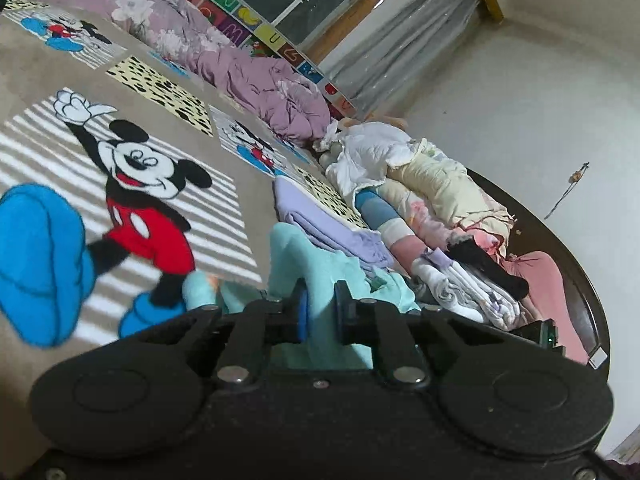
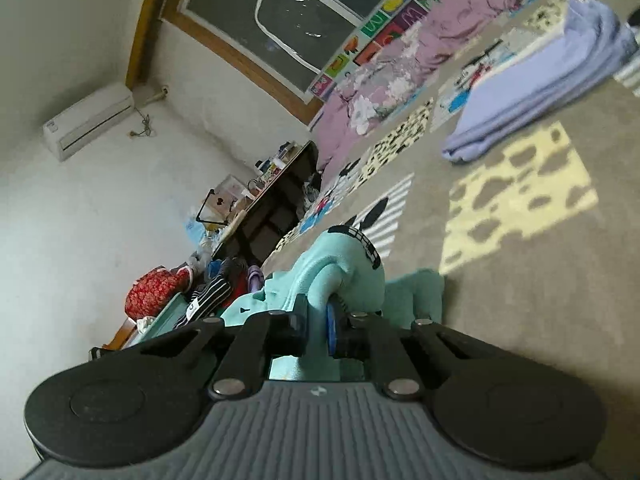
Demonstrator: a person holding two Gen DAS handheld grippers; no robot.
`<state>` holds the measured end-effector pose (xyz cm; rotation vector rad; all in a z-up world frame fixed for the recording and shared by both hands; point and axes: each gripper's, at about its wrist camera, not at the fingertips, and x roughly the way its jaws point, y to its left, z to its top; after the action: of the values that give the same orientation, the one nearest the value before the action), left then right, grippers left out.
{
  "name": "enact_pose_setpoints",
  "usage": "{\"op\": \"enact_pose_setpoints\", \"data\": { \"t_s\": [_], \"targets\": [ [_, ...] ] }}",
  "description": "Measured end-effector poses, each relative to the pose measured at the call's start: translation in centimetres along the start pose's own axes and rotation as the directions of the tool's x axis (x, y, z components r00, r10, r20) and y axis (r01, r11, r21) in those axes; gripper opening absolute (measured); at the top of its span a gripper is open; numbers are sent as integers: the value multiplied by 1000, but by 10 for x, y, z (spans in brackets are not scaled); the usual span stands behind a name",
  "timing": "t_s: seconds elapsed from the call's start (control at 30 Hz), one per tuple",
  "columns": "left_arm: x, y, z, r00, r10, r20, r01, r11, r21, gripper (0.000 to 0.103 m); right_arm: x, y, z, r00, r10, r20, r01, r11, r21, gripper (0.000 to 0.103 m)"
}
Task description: Fold clothes
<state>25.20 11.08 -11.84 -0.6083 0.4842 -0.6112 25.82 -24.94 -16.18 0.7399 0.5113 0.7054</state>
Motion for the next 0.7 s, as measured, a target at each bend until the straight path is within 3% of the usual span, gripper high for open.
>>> {"op": "enact_pose_setpoints", "data": {
  "t_s": [0.23, 0.33, 0.4, 0.47, 0.53, 0.63, 0.7],
  "targets": [
    [9, 8, 5, 1000, 7, 18, -7, 1000, 9, 10, 8, -7, 8, 999, 23, 42, -25, 999, 28, 11],
    [14, 12, 3, 997, 70, -13, -70, 997, 12, 10, 23, -15, 7, 1000, -11, 15, 11, 1000, 16, 11],
    [18, 15, 2, 992, 113, -49, -113, 994, 5, 16, 36, -21, 4, 997, -70, -43, 71, 997, 19, 11],
    [22, 18, 1, 984, 155, -85, -156, 988, 0, 34, 37, -22, 2, 996, -63, -54, 65, 998, 27, 12],
    [15, 11, 5, 981, 185, -66, -182, 983, 37, 46, 34, -20, 2, 997, -64, -48, 65, 998, 24, 18],
    [1, -9, 12, 973, 229, -22, -224, 965, 137, 46, 29, -15, 1, 998, -56, -35, 56, 998, 9, 33],
    [4, -27, 18, 975, 218, -39, -207, 958, 196, 46, 27, -9, -1, 997, -62, -39, 61, 998, -26, 41]
  ]
}}
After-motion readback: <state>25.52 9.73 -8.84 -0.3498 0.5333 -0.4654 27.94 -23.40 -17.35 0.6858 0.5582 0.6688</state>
